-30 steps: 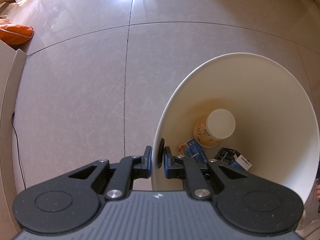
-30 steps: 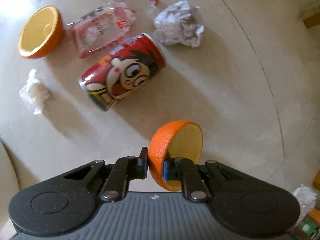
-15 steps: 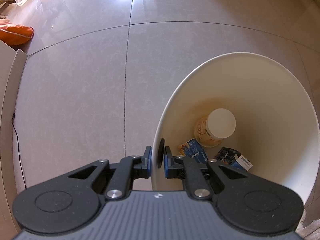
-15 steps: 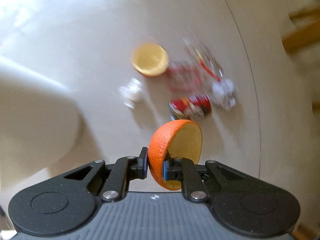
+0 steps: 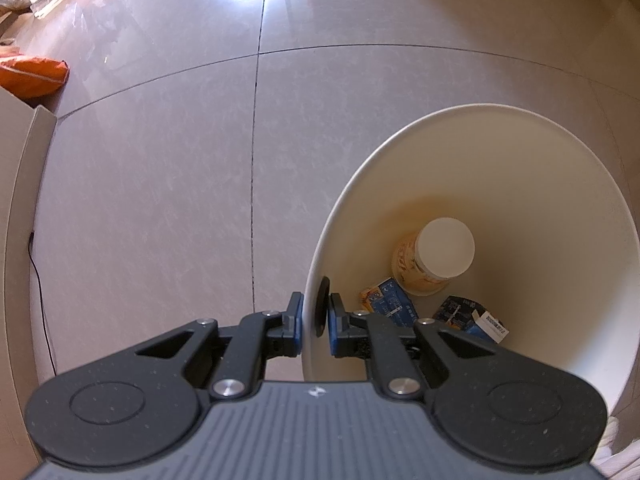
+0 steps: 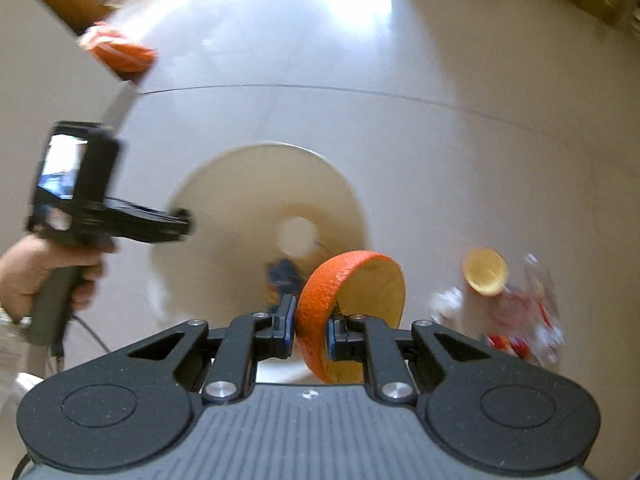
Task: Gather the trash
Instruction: 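Carry the orange peel over the bin and open the right gripper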
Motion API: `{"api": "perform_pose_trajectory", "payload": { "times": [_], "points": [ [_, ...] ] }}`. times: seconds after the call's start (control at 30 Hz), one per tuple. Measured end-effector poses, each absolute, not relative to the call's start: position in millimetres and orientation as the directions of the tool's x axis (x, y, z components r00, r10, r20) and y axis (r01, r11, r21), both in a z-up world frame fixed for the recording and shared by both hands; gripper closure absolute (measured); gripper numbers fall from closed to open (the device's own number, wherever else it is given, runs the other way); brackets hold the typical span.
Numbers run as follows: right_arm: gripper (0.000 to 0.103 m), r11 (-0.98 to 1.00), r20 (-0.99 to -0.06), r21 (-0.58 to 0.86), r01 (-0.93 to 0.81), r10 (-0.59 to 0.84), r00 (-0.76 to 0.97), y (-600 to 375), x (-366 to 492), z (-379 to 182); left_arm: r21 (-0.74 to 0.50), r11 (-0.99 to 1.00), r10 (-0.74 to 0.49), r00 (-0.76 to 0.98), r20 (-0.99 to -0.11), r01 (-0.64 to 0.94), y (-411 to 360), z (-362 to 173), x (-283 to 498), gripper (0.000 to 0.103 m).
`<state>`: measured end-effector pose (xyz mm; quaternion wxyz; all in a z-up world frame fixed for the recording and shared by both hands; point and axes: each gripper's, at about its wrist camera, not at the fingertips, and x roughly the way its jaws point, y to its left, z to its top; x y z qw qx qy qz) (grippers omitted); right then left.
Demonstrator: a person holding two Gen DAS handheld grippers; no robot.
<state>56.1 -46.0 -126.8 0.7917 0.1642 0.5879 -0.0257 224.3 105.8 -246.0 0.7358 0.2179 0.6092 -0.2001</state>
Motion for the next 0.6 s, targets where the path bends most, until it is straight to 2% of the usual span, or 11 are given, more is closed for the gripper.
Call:
{"api": "perform_pose_trajectory", "payload": {
  "times": [0.03,0.07,0.13,0.27,0.6],
  "points": [
    [0.068,0.947,-0.932,0.248,0.206,0.175,0.319,-40,61,-127,0.075,0.826,-0.030,0.176,-0.984,0.558,106,-246,225,0.092],
    [0.039,0.947,-0.924,0.264,0.185,0.193,0.329,-34,64,-123,0.076,0.825,-0.030,0.176,-0.984,0.560,106,-246,225,0.092],
    [0.011,0.954,-0.907,0.259,0.153,0.185,0.378,-24,67,-117,0.077,0.824,-0.029,0.177,-0.984,0.562,107,-246,225,0.092],
    [0.006,0.980,-0.893,0.171,0.100,0.112,0.437,-16,63,-116,0.074,0.825,-0.032,0.177,-0.984,0.561,108,-245,225,0.092],
    [0.002,0.989,-0.892,0.056,0.136,-0.011,0.451,-46,39,-130,0.075,0.823,-0.032,0.178,-0.984,0.563,107,-245,224,0.092]
  ]
}}
